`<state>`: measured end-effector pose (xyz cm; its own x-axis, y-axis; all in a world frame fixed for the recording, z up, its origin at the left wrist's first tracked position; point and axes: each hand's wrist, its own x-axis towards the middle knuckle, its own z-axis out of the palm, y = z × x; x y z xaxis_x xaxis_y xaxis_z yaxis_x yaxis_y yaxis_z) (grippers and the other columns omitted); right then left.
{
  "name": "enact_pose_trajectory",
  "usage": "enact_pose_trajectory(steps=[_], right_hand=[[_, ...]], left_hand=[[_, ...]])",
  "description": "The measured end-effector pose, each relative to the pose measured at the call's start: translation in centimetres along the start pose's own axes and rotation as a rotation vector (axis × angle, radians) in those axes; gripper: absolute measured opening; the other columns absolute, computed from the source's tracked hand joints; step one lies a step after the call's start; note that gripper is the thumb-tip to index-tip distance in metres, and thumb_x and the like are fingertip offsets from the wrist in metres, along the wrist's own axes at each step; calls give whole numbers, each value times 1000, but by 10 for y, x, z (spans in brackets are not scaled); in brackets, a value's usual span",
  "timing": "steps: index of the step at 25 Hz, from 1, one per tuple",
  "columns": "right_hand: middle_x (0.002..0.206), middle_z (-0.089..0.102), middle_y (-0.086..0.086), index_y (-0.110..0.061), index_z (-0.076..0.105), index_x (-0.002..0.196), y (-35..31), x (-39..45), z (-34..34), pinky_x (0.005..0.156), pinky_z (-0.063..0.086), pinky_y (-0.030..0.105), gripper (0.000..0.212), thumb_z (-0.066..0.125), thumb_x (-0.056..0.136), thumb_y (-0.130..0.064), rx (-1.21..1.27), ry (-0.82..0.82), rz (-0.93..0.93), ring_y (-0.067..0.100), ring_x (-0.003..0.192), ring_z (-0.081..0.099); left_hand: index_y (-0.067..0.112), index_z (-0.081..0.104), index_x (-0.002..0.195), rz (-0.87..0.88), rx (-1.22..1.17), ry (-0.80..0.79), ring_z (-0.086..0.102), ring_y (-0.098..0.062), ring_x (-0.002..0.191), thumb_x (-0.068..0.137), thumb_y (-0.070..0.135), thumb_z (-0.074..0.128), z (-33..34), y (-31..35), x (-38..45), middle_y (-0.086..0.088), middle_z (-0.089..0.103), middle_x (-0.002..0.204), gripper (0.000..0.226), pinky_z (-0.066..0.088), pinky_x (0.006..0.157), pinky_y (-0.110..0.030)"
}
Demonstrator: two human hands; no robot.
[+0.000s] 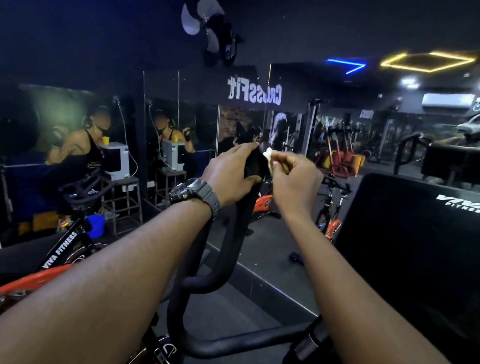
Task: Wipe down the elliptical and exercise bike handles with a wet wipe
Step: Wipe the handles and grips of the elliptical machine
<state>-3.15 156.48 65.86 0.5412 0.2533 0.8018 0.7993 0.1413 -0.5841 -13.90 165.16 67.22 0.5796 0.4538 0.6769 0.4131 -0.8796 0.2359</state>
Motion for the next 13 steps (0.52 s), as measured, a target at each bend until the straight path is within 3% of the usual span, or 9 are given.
enact_pose_trajectory(steps=[3, 6, 9, 13], right_hand=[[94, 73, -7, -19, 77, 98, -4, 16, 6, 85, 55, 25, 22, 67, 85, -5, -1, 71, 70, 5, 87, 66], [89, 70, -5, -17, 77, 96, 0, -35, 18, 75, 43, 6, 12, 71, 87, -12, -14, 125, 59, 4, 77, 59], [82, 69, -5, -17, 78, 89, 6, -66, 25, 68, 43, 10, 5, 75, 86, -19, 36, 108, 15, 5, 72, 61], [83, 70, -4, -14, 78, 91, 8, -36, 30, 69, 47, 12, 12, 73, 82, -6, 44, 219, 24, 3, 72, 60]], left_hand=[[26, 36, 149, 46, -42, -28, 53, -21, 126, 88, 32, 68, -2, -6, -1, 5, 51, 145, 69, 45, 104, -37], [30, 35, 151, 89, -107, -36, 51, -17, 130, 96, 28, 57, -5, -20, 0, 8, 49, 147, 59, 42, 106, -32], [33, 35, 151, 85, -163, 4, 47, -16, 134, 101, 28, 50, 3, -23, 2, 11, 45, 151, 52, 40, 108, -33], [35, 35, 150, 62, -200, 39, 50, -16, 132, 101, 27, 49, 10, -21, -1, 11, 43, 152, 51, 46, 104, -35]])
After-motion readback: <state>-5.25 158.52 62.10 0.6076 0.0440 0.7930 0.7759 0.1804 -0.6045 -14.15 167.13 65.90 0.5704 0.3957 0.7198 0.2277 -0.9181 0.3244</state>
